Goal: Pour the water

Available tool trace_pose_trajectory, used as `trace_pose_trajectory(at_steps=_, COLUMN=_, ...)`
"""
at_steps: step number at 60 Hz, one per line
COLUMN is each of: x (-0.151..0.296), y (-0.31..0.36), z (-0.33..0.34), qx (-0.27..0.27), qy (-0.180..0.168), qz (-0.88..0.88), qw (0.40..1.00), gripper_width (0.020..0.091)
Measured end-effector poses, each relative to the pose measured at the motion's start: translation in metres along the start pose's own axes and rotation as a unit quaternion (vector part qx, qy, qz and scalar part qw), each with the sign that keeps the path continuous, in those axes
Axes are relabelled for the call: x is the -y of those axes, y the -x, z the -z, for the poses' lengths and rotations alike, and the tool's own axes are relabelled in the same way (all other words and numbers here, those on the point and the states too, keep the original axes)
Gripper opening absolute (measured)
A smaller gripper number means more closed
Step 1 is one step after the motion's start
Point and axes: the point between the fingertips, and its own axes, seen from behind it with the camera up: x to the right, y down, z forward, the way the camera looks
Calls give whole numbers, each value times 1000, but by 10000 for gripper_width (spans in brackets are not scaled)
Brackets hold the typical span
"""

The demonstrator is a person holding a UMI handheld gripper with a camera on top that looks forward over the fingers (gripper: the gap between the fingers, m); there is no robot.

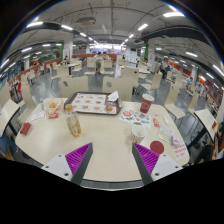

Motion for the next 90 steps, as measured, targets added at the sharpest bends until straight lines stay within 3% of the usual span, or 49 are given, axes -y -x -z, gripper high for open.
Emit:
trace_pose_trajectory(at_steps=22, x=-14, y=87, z=-17, qx=15, qy=6, qz=-8, qw=1000, gripper_width=840)
trace_pose_trajectory(at_steps=38, x=6, y=161, z=-92, qx=41, qy=-45, qz=-41, qw=997, gripper_width=839)
trace_pose_trajectory(at_steps=53, x=33, y=184, z=-197, qx=28, qy=-96, qz=-55, qw=993, gripper_width=817)
trace_pose_trajectory(at_steps=58, x=39, y=189, z=-218, qx=27, qy=-110, qz=-55, qw=992, gripper_width=769)
trace_pose_trajectory(at_steps=64, x=42, y=187, z=-231, qx=17, qy=-118, qz=-47, qw=992, gripper_width=542)
trace_pose_trajectory(at_steps=76, x=43, y=187, z=-232, qx=23, qy=-118, qz=-37, qw=992, gripper_width=399)
trace_pose_trajectory(at_steps=90, x=76, y=173, z=-197, qx=64, qy=-126, qz=-112, qw=984, gripper_width=397)
